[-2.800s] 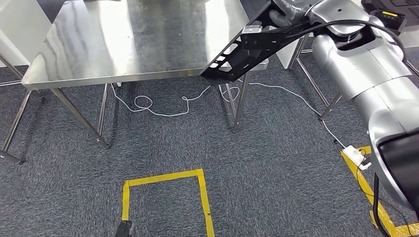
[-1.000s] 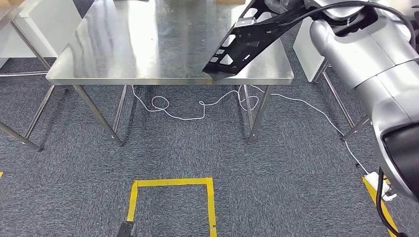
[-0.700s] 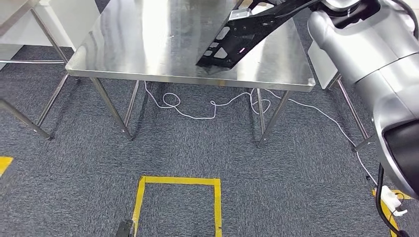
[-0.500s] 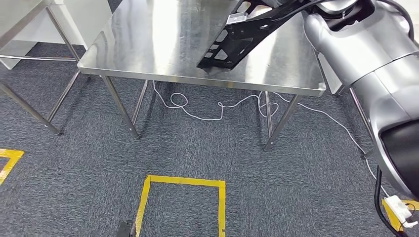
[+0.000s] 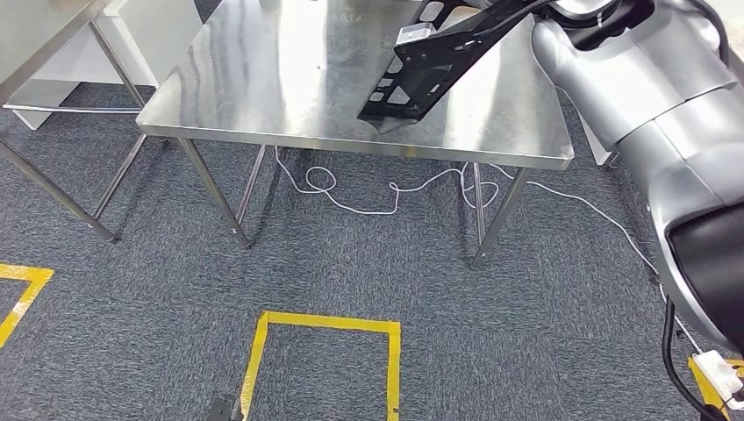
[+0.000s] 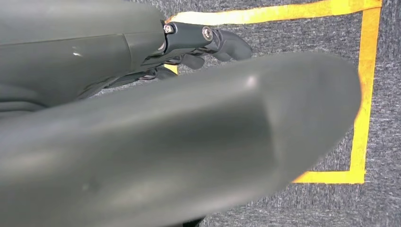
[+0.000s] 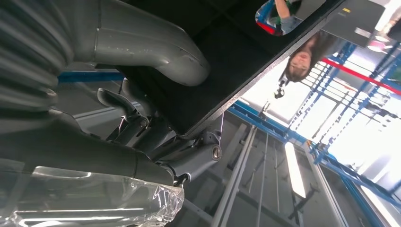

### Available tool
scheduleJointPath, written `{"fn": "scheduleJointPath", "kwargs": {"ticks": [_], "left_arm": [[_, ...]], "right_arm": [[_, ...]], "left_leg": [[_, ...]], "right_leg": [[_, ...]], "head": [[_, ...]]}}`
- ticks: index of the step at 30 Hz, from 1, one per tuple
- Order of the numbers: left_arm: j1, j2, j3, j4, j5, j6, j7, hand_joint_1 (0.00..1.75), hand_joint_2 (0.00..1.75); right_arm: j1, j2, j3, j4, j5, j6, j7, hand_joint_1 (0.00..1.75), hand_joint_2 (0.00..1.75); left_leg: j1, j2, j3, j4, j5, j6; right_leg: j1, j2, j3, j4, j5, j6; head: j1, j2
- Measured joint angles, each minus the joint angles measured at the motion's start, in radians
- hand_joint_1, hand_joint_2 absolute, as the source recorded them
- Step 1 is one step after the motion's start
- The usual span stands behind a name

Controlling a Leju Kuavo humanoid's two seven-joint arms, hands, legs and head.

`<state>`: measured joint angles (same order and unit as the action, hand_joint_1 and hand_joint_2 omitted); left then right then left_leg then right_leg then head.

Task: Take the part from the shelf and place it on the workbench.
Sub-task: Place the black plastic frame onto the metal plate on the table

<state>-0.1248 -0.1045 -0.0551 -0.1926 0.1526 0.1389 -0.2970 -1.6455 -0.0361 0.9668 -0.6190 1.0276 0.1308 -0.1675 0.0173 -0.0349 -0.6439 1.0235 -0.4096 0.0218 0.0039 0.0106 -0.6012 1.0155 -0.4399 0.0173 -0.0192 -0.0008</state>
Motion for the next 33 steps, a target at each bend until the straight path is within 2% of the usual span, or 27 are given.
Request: {"fn": "scheduleJointPath", "kwargs": {"ticks": [3,5,7,9,11,12,13,14,15,16,17,18,20,22,23,24,26,27,28,29,31,33], "left_arm": [[0.001,0.000,0.002,0.000,0.000,-0.003,-0.004,0.00,0.00],[0.001,0.001,0.003,0.000,0.000,-0.008,-0.005,0.00,0.00],[0.002,0.000,0.005,0.000,-0.001,-0.011,-0.006,0.00,0.00],[0.002,-0.001,0.006,0.000,-0.003,-0.012,-0.008,0.00,0.00],[0.002,-0.002,0.007,0.000,-0.004,-0.014,-0.008,0.00,0.00],[0.003,-0.002,0.007,0.000,-0.005,-0.016,-0.008,0.00,0.00],[0.005,-0.002,0.008,0.000,-0.005,-0.017,-0.008,0.00,0.00],[0.006,-0.002,0.008,0.000,-0.005,-0.019,-0.008,0.00,0.00],[0.007,-0.002,0.008,0.000,-0.005,-0.020,-0.008,0.00,0.00],[0.007,-0.001,0.008,0.000,-0.005,-0.019,-0.008,0.00,0.00],[0.007,0.000,0.009,0.000,-0.005,-0.019,-0.009,0.00,0.00],[0.007,0.001,0.010,0.000,-0.005,-0.017,-0.009,0.00,0.00],[0.009,-0.002,0.012,-0.001,-0.005,-0.014,-0.010,0.00,0.00],[0.012,-0.006,0.012,-0.001,-0.006,-0.012,-0.012,0.00,0.00],[0.011,-0.006,0.012,-0.001,-0.006,-0.011,-0.013,0.00,0.00],[0.010,-0.005,0.013,-0.001,-0.007,-0.011,-0.015,0.00,0.00],[0.008,-0.004,0.014,-0.001,-0.008,-0.014,-0.019,0.00,0.00],[0.009,-0.003,0.015,-0.001,-0.009,-0.016,-0.022,0.00,0.00],[0.011,-0.002,0.015,-0.001,-0.009,-0.018,-0.023,0.00,0.00],[0.012,-0.002,0.015,-0.001,-0.010,-0.020,-0.025,0.00,0.00],[0.014,0.000,0.016,-0.001,-0.013,-0.020,-0.027,0.00,0.00],[0.016,-0.001,0.016,-0.001,-0.014,-0.022,-0.029,0.00,0.00]], "right_arm": [[-0.002,0.000,0.003,0.012,0.003,0.000,0.000,1.75,1.75],[-0.005,0.000,0.007,0.020,0.007,0.000,0.000,1.75,1.75],[-0.010,-0.001,0.011,0.027,0.020,0.000,0.000,1.75,1.75],[-0.023,-0.002,0.016,0.035,0.035,0.000,0.000,1.75,1.75],[-0.033,-0.003,0.022,0.043,0.042,0.000,0.003,1.75,1.75],[-0.033,-0.005,0.025,0.048,0.042,-0.001,0.004,1.75,1.75],[-0.033,-0.007,0.027,0.053,0.042,-0.001,0.006,1.75,1.75],[-0.033,-0.009,0.029,0.057,0.042,-0.001,0.006,1.75,1.75],[-0.033,-0.010,0.031,0.060,0.042,-0.001,0.006,1.75,1.75],[-0.033,-0.013,0.033,0.064,0.042,-0.001,0.006,1.75,1.75],[-0.034,-0.015,0.035,0.067,0.042,-0.002,0.007,1.75,1.75],[-0.033,-0.017,0.037,0.071,0.042,-0.002,0.007,1.75,1.75],[-0.033,-0.021,0.040,0.079,0.043,-0.004,0.009,1.75,1.75],[-0.035,-0.022,0.041,0.084,0.045,-0.005,0.010,1.75,1.75],[-0.038,-0.021,0.041,0.086,0.047,-0.006,0.011,1.75,1.75],[-0.041,-0.019,0.042,0.088,0.048,-0.006,0.011,1.75,1.75],[-0.045,-0.015,0.044,0.093,0.050,-0.006,0.011,1.75,1.75],[-0.046,-0.013,0.045,0.097,0.051,-0.006,0.011,1.75,1.75],[-0.045,-0.011,0.046,0.099,0.051,-0.006,0.011,1.75,1.75],[-0.045,-0.009,0.047,0.102,0.051,-0.006,0.010,1.75,1.75],[-0.045,-0.006,0.049,0.106,0.051,-0.006,0.010,1.75,1.75],[-0.047,-0.002,0.050,0.112,0.052,-0.006,0.008,1.75,1.75]], "left_leg": [[0.001,0.001,-0.001,0.000,-0.001,0.002],[0.000,0.002,0.007,-0.015,-0.002,0.015],[0.005,0.002,0.031,-0.044,0.004,0.029],[0.013,0.003,0.048,-0.058,0.009,0.030],[0.020,0.005,0.049,-0.058,0.009,0.024],[0.025,0.005,0.050,-0.058,0.008,0.018],[0.031,0.004,0.050,-0.057,0.006,0.010],[0.040,0.003,0.052,-0.056,0.005,-0.001],[0.049,0.003,0.054,-0.053,0.001,-0.013],[0.055,0.003,0.056,-0.051,-0.002,-0.026],[0.061,0.003,0.056,-0.049,-0.004,-0.038],[0.064,0.003,0.054,-0.051,-0.005,-0.049],[0.066,0.003,0.059,-0.062,0.001,-0.064],[0.065,0.009,0.060,-0.048,-0.002,-0.072],[0.062,0.015,0.046,-0.017,-0.012,-0.070],[0.059,0.021,0.018,0.035,-0.029,-0.067],[0.051,0.028,-0.063,0.166,-0.073,-0.059],[0.049,0.028,-0.100,0.213,-0.085,-0.055],[0.048,0.029,-0.123,0.230,-0.082,-0.052],[0.049,0.031,-0.129,0.211,-0.061,-0.051],[0.053,0.042,-0.099,0.094,0.023,-0.052],[0.049,0.055,-0.070,0.007,0.060,-0.047]], "right_leg": [[-0.001,0.001,0.002,-0.003,0.002,0.000],[0.001,0.001,0.008,0.002,0.015,0.013],[0.003,0.000,0.003,0.023,0.014,0.024],[-0.004,0.000,-0.032,0.095,-0.029,0.017],[-0.013,0.000,-0.087,0.212,-0.081,0.017],[-0.021,-0.001,-0.105,0.248,-0.095,0.026],[-0.030,-0.001,-0.107,0.251,-0.093,0.041],[-0.041,-0.002,-0.092,0.216,-0.077,0.060],[-0.052,-0.002,-0.060,0.144,-0.045,0.084],[-0.058,0.001,-0.030,0.074,-0.024,0.102],[-0.058,0.002,-0.007,0.018,-0.017,0.106],[-0.053,0.003,0.010,-0.016,-0.011,0.102],[-0.030,0.000,0.021,-0.030,-0.014,0.067],[-0.037,-0.001,0.042,-0.047,-0.001,0.041],[-0.046,-0.001,0.054,-0.054,-0.001,0.030],[-0.054,-0.001,0.066,-0.061,-0.004,0.021],[-0.051,-0.002,0.085,-0.067,-0.017,0.004],[-0.049,-0.002,0.095,-0.068,-0.026,0.000],[-0.048,-0.002,0.108,-0.068,-0.037,-0.002],[-0.050,-0.002,0.122,-0.068,-0.049,0.001],[-0.054,-0.005,0.154,-0.067,-0.079,0.016],[-0.050,-0.007,0.176,-0.063,-0.107,0.037]], "head": [[0.000,0.000],[0.000,0.000],[0.000,0.000],[0.003,0.000],[0.003,0.000],[0.003,0.000],[0.003,0.000],[0.003,0.000],[0.003,0.000],[0.004,0.000],[0.005,0.000],[0.002,0.000],[-0.002,0.000],[-0.007,0.000],[-0.010,0.000],[-0.017,0.000],[-0.024,0.000],[-0.025,0.000],[-0.025,0.000],[-0.025,0.000],[-0.026,0.000],[-0.027,0.000]]}}
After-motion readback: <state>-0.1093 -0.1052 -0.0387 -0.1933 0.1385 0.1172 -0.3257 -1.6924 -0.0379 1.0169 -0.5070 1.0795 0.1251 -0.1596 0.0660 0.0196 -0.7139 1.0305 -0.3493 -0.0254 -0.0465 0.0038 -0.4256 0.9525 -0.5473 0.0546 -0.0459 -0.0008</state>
